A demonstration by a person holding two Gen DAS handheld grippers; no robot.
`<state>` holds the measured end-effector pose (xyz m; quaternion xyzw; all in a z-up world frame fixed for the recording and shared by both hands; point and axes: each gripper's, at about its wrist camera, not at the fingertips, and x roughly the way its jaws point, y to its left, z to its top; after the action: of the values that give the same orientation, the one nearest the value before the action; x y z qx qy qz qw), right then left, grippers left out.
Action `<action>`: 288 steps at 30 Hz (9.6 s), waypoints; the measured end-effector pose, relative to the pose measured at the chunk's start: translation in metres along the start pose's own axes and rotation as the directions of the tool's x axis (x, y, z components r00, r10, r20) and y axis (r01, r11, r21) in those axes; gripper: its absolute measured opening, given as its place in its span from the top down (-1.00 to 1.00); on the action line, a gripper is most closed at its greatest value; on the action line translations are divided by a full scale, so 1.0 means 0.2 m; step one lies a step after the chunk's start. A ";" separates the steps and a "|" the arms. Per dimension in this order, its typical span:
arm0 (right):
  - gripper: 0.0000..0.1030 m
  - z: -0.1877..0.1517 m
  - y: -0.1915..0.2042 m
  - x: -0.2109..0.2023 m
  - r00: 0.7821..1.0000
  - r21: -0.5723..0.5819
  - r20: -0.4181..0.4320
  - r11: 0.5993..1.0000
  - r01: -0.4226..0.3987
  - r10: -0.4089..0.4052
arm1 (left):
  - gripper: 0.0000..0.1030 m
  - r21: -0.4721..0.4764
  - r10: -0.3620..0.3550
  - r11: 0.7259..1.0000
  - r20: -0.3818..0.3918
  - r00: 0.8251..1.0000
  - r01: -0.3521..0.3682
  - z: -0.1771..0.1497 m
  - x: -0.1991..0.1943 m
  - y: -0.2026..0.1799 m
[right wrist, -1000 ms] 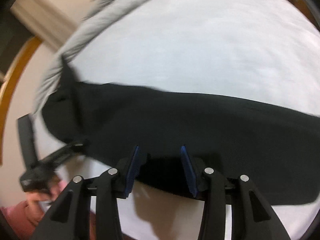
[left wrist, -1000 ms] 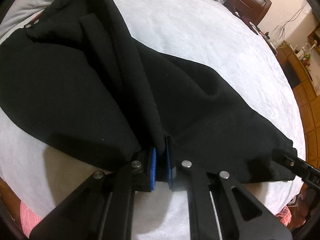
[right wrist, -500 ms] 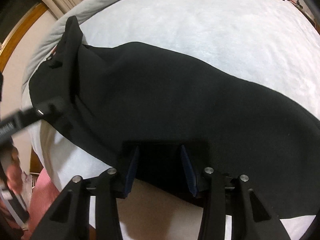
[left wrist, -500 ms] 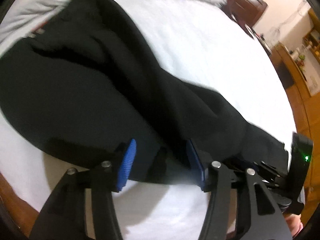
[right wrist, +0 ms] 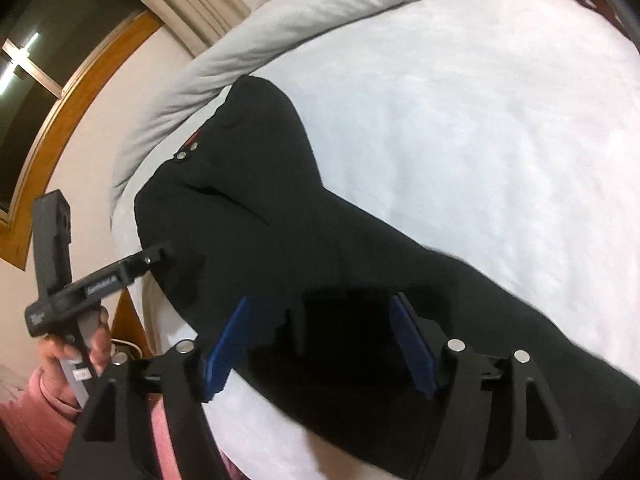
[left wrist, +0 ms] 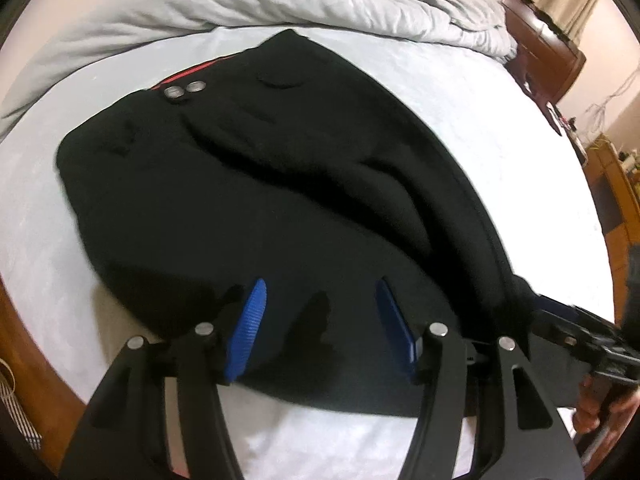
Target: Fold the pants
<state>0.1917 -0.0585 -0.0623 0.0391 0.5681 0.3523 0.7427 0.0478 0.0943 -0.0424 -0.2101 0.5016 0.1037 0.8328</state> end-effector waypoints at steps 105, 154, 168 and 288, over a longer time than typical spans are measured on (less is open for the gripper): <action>-0.22 -0.49 -0.04 0.01 0.997 -0.066 -0.026 0.995 0.077 -0.079 | -0.02 0.011 0.124 0.992 0.115 0.986 -0.126 -0.01 -0.05 0.15; 0.51 -0.16 -0.03 -0.15 0.998 -0.010 0.060 1.000 -0.022 0.022 | -0.28 0.063 0.135 0.987 0.150 0.979 -0.146 -0.06 -0.06 0.16; 0.61 -0.97 -0.61 -0.57 0.977 0.307 0.073 0.937 0.169 -0.201 | -0.27 0.414 -0.046 0.904 -0.160 0.986 0.110 -0.51 0.34 -0.60; 0.79 -0.64 -0.49 -1.13 0.873 0.338 0.441 0.940 0.054 -0.209 | -0.79 0.192 -0.009 0.981 -0.069 0.998 0.022 -0.27 0.05 -0.18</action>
<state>0.1039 -0.3042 0.0317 0.2020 0.4207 0.1851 0.8648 0.0226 0.0363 -0.0638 -0.1356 0.5355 0.0411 0.8326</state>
